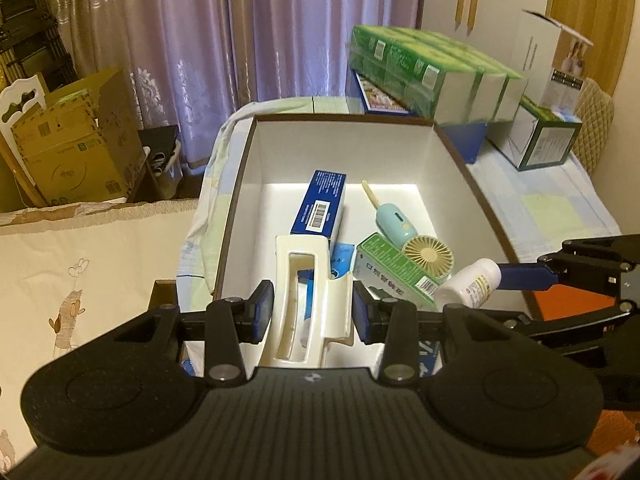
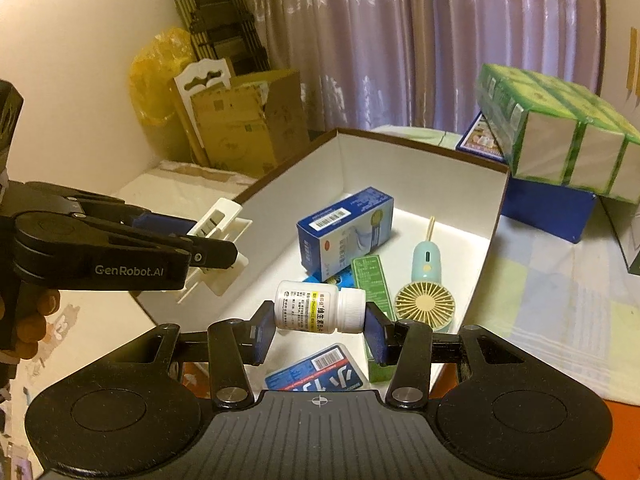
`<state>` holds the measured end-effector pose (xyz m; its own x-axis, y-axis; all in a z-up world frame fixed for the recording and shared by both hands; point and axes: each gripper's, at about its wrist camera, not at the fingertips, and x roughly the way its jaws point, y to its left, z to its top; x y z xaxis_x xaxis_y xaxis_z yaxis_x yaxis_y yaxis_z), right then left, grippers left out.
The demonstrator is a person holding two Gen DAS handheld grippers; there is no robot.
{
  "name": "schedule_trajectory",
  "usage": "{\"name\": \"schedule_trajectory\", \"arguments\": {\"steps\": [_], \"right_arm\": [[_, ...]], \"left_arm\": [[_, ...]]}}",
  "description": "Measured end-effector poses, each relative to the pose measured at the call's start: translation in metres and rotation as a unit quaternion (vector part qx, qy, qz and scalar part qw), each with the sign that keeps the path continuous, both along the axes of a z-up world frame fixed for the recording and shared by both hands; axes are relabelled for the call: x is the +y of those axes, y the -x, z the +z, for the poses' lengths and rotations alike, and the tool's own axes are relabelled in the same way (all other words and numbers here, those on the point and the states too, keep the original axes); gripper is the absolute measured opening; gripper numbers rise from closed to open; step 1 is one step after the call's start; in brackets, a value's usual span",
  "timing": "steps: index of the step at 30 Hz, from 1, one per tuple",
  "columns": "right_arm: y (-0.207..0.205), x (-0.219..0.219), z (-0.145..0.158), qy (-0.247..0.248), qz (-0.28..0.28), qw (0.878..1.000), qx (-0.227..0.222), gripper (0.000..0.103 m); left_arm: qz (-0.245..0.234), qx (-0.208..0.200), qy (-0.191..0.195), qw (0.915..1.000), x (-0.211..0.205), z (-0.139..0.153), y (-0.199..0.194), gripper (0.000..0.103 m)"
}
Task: Organize rigid objects
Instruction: 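Open both tools over the shoebox to drop the clip holder and pill bottle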
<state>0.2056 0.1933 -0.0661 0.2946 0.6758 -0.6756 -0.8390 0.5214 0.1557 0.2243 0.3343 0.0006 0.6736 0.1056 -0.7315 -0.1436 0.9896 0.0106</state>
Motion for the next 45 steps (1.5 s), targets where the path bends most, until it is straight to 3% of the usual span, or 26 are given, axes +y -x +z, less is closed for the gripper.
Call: {"name": "schedule_trajectory", "arguments": {"steps": [12,22,35,45], "right_arm": [[-0.021,0.029,-0.024,0.032,-0.002,0.999,0.014,0.044],[-0.032,0.041,-0.037,0.047,-0.003,0.999,0.024,0.044],[-0.032,0.048,-0.038,0.027,0.0,1.0,0.014,0.044],[-0.022,0.04,-0.037,0.039,0.002,0.999,0.021,0.055]], "left_arm": [[-0.02,0.032,-0.002,0.9993,0.013,-0.018,-0.032,0.036],[-0.022,0.037,-0.002,0.9991,0.018,-0.022,-0.044,0.04],[-0.017,0.038,0.002,0.9991,0.021,-0.019,-0.043,0.041],[-0.01,0.044,0.015,0.9989,0.019,-0.02,-0.028,0.045]]}}
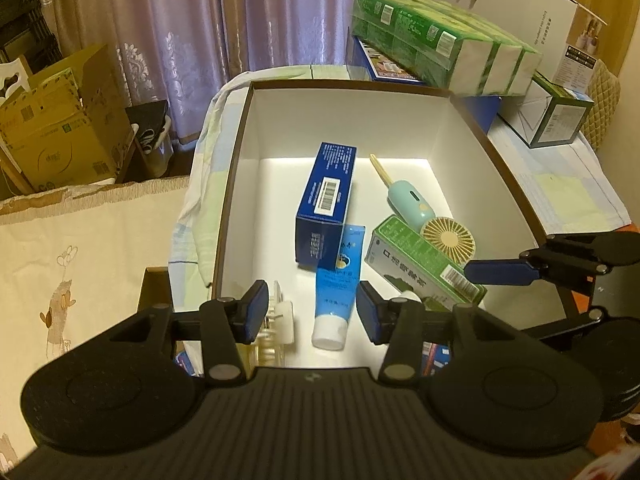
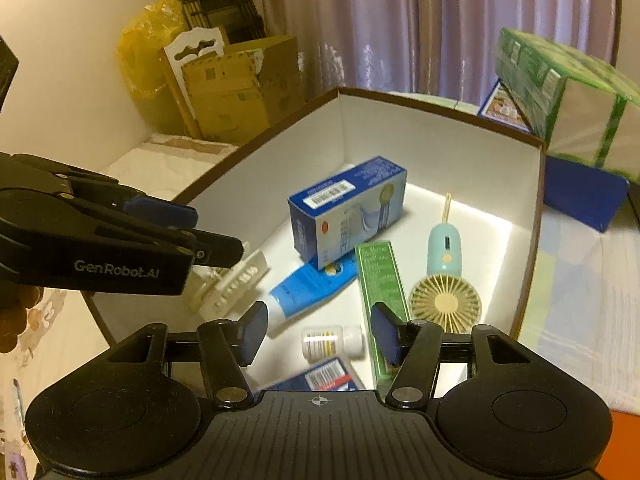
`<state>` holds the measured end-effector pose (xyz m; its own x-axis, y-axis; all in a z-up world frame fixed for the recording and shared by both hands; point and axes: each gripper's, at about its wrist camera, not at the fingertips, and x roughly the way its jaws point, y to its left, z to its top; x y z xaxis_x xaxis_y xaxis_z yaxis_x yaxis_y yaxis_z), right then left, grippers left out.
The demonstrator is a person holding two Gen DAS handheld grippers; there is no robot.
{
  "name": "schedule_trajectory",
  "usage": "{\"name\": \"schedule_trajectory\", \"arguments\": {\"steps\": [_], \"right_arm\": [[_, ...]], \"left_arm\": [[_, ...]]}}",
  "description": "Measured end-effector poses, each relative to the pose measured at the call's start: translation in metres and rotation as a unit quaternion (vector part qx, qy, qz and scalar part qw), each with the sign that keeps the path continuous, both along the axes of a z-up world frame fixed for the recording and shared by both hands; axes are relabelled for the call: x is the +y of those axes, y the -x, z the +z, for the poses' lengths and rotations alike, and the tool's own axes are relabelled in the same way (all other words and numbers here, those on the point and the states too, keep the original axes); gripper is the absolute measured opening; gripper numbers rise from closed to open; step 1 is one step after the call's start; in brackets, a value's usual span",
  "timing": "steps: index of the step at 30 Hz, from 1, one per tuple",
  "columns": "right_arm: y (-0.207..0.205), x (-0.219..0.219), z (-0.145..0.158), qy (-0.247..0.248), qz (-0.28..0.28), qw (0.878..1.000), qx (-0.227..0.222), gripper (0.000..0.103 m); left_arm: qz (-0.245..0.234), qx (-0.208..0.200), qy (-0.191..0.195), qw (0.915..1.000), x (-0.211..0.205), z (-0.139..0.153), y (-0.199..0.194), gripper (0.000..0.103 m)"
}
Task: Organize rigid objects
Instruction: 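Open both tools over the shoebox to drop the clip holder and pill bottle, then move both open tools back from the shoebox toward the charger and spray bottle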
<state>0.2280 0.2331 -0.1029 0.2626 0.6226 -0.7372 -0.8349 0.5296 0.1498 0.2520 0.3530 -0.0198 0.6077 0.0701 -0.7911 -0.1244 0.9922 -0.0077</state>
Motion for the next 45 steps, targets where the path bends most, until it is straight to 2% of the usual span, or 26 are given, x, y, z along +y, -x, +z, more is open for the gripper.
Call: {"name": "schedule_trajectory", "arguments": {"steps": [12,24,35,45], "right_arm": [[0.007,-0.014,0.008,-0.003,-0.015,1.0,-0.001,0.056],[0.023,-0.036,0.029,-0.026,-0.022,0.999,-0.007,0.056],[0.04,-0.077,0.045,-0.056,-0.046,0.997,-0.003,0.056],[0.053,-0.12,0.051,-0.067,-0.069,0.995,0.002,0.056]], "left_arm": [[0.004,-0.007,0.004,1.0,-0.005,0.007,0.014,0.046],[0.009,-0.027,0.009,0.9996,-0.021,0.025,0.04,0.046],[0.0,-0.041,0.01,0.9991,-0.05,0.037,0.067,0.046],[-0.02,-0.032,0.02,0.9991,-0.087,0.034,0.083,0.046]]}}
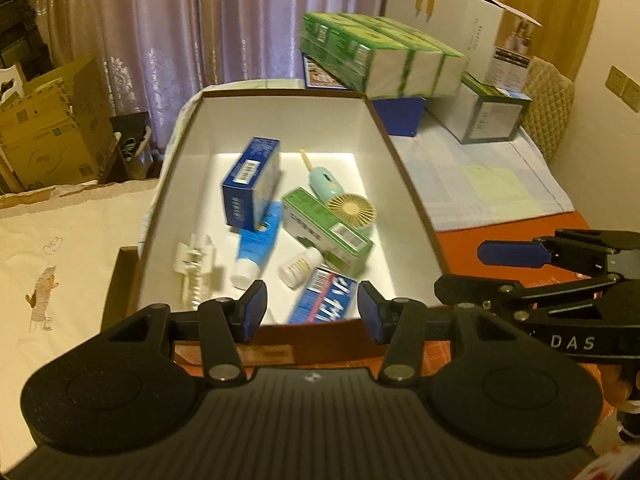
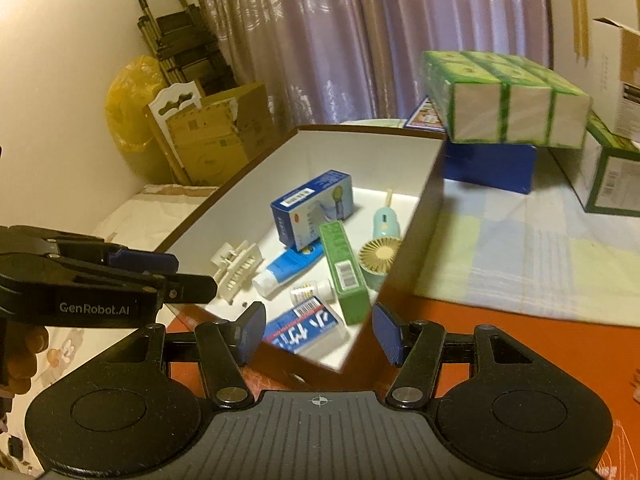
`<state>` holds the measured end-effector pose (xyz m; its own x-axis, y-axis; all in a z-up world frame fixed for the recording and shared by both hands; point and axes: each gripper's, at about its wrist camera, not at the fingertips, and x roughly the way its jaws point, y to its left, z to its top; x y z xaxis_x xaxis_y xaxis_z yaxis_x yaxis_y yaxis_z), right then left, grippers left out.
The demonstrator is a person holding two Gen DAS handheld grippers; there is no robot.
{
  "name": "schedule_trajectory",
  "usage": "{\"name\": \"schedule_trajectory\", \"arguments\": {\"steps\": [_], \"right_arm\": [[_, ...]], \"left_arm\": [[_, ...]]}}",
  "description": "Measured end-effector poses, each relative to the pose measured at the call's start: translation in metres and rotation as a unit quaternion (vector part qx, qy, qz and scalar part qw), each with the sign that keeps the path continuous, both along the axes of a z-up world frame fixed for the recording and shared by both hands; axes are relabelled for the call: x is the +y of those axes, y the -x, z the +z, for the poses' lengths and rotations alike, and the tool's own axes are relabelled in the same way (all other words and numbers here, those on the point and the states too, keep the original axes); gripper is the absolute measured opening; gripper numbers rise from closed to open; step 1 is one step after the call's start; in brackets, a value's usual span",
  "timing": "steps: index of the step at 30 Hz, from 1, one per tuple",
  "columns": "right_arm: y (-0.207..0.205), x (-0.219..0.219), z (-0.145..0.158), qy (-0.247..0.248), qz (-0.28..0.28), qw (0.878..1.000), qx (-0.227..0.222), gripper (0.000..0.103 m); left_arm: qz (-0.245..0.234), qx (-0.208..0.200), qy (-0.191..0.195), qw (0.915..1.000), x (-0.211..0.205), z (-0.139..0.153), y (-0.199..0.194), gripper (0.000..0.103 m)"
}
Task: Organize rigid objects
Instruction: 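Move both open tools back from the shoebox toward the charger and spray bottle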
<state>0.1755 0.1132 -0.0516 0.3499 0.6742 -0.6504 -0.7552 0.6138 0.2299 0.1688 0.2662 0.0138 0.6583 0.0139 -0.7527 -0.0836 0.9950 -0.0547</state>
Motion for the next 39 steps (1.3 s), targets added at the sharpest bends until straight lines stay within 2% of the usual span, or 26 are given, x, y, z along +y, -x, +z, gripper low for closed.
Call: {"name": "schedule_trajectory", "arguments": {"steps": [13,23,39], "right_arm": [[0.003,-0.064,-0.001,0.002,-0.033,0.999,0.012,0.056],[-0.009,-0.125,-0.005,0.009,-0.065,0.998,0.024,0.056],[-0.027,-0.241,-0.013,0.024,-0.166,0.985,0.044,0.056]], "left_arm": [[-0.031,0.011,0.002,0.9995,-0.062,-0.003,-0.001,0.046],[-0.067,0.021,0.006,0.9975,-0.127,-0.01,-0.014,0.046],[-0.148,0.046,0.012,0.9879,-0.23,-0.031,-0.043,0.048]]}}
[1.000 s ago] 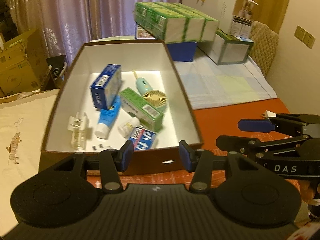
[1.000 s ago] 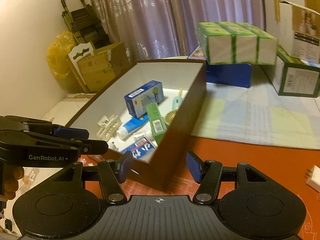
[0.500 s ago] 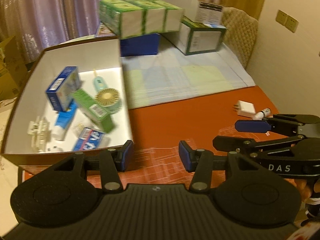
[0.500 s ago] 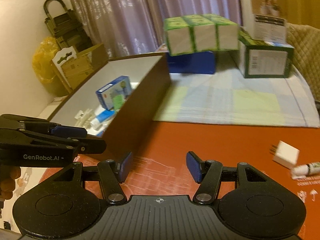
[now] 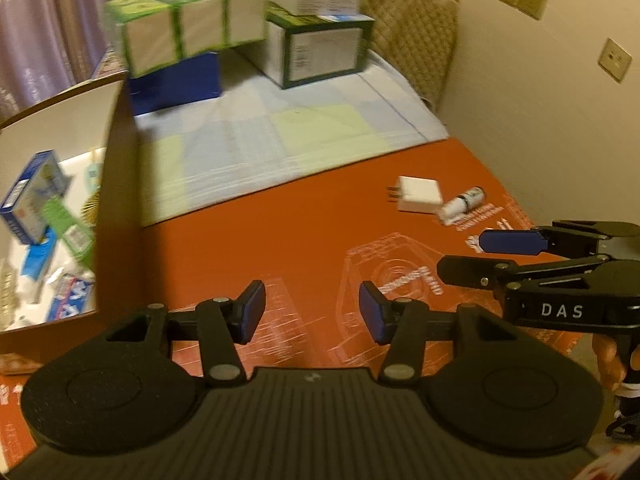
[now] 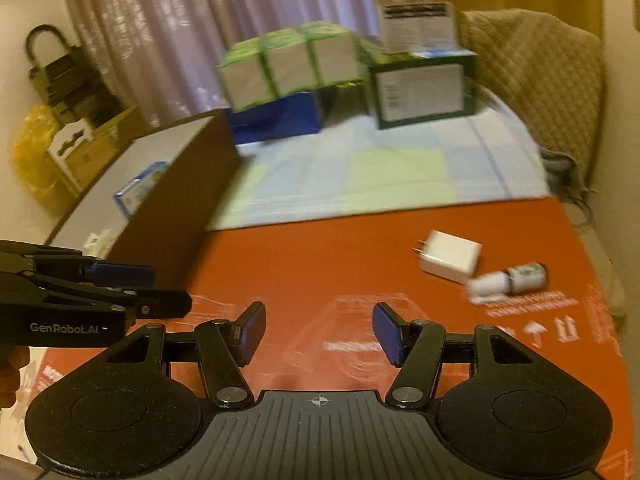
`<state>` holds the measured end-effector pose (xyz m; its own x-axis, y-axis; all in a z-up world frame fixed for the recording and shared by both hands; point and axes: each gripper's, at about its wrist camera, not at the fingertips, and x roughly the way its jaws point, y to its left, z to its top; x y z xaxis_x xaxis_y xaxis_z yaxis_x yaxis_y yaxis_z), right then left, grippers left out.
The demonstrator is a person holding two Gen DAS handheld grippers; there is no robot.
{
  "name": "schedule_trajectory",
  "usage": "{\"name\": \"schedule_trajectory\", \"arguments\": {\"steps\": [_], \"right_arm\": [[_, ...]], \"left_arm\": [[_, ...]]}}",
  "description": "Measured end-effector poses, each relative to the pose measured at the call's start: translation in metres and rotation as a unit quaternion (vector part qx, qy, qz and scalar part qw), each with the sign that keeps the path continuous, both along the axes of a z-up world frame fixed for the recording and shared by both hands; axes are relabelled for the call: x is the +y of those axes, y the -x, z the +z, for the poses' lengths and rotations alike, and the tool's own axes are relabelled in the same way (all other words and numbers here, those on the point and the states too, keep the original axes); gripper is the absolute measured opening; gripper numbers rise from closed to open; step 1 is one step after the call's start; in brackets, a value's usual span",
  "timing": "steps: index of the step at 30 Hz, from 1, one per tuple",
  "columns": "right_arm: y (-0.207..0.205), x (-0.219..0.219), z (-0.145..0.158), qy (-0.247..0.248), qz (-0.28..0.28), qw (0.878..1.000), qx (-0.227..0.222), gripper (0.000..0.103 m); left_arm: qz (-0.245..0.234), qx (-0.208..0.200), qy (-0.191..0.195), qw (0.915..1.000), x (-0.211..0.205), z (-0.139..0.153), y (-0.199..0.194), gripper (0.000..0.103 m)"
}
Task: Organize rigid objects
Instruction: 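Move both open tools back from the shoebox toward the charger and spray bottle, then grasp the white plug charger with the left tool while the right tool grasps the brown spray bottle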
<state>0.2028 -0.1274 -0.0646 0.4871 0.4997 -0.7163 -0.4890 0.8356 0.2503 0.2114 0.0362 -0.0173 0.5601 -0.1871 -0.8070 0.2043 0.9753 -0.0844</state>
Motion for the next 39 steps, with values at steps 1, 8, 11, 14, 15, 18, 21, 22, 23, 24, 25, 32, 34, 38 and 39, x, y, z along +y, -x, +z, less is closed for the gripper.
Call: {"name": "schedule_trajectory", "arguments": {"steps": [1,8,11,14,15,18,21,22,23,24,25,32,34,38,39], "right_arm": [[0.0,-0.007,-0.001,0.002,-0.007,1.0,0.002,0.056],[-0.014,-0.047,-0.011,0.019,-0.05,0.998,0.016,0.056],[-0.021,-0.062,-0.017,0.026,-0.065,0.997,0.02,0.064],[-0.027,-0.073,-0.021,0.027,-0.074,0.997,0.012,0.078],[-0.03,-0.077,-0.023,0.028,-0.076,0.997,0.009,0.08],[-0.039,-0.084,-0.029,0.037,-0.076,0.996,0.001,0.083],[-0.05,-0.09,-0.037,0.043,-0.071,0.996,-0.006,0.084],[-0.054,-0.091,-0.04,0.045,-0.068,0.997,-0.006,0.084],[-0.057,-0.092,-0.044,0.047,-0.064,0.997,-0.005,0.085],[-0.062,-0.092,-0.048,0.052,-0.06,0.997,-0.005,0.085],[-0.066,-0.092,-0.052,0.057,-0.057,0.997,-0.006,0.085],[-0.095,-0.09,-0.076,0.086,-0.033,0.996,0.008,0.088],[-0.102,-0.089,-0.08,0.09,-0.026,0.996,0.013,0.093],[-0.111,-0.084,-0.085,0.094,-0.02,0.995,0.008,0.096],[-0.113,-0.083,-0.086,0.095,-0.018,0.995,0.007,0.096]], "left_arm": [[-0.005,0.002,0.002,1.0,-0.006,-0.002,-0.003,0.048],[-0.03,0.008,0.004,0.9995,-0.044,-0.014,-0.02,0.049],[-0.037,0.009,0.005,0.9993,-0.056,-0.018,-0.029,0.051],[-0.042,0.009,0.002,0.9991,-0.067,-0.023,-0.038,0.053],[-0.043,0.009,0.001,0.999,-0.07,-0.024,-0.04,0.053],[-0.045,0.011,0.001,0.9989,-0.079,-0.03,-0.051,0.054],[-0.045,0.012,0.0,0.9989,-0.085,-0.038,-0.062,0.054],[-0.046,0.013,-0.002,0.9989,-0.087,-0.041,-0.066,0.054],[-0.045,0.015,-0.004,0.9989,-0.09,-0.045,-0.07,0.054],[-0.043,0.018,-0.006,0.9989,-0.091,-0.047,-0.072,0.054],[-0.042,0.022,-0.008,0.9988,-0.093,-0.051,-0.076,0.054],[-0.037,0.047,-0.005,0.9982,-0.1,-0.071,-0.097,0.054],[-0.035,0.052,-0.006,0.998,-0.101,-0.075,-0.101,0.054],[-0.033,0.059,-0.009,0.9976,-0.102,-0.08,-0.109,0.054],[-0.033,0.061,-0.01,0.9976,-0.102,-0.081,-0.111,0.054]]}}
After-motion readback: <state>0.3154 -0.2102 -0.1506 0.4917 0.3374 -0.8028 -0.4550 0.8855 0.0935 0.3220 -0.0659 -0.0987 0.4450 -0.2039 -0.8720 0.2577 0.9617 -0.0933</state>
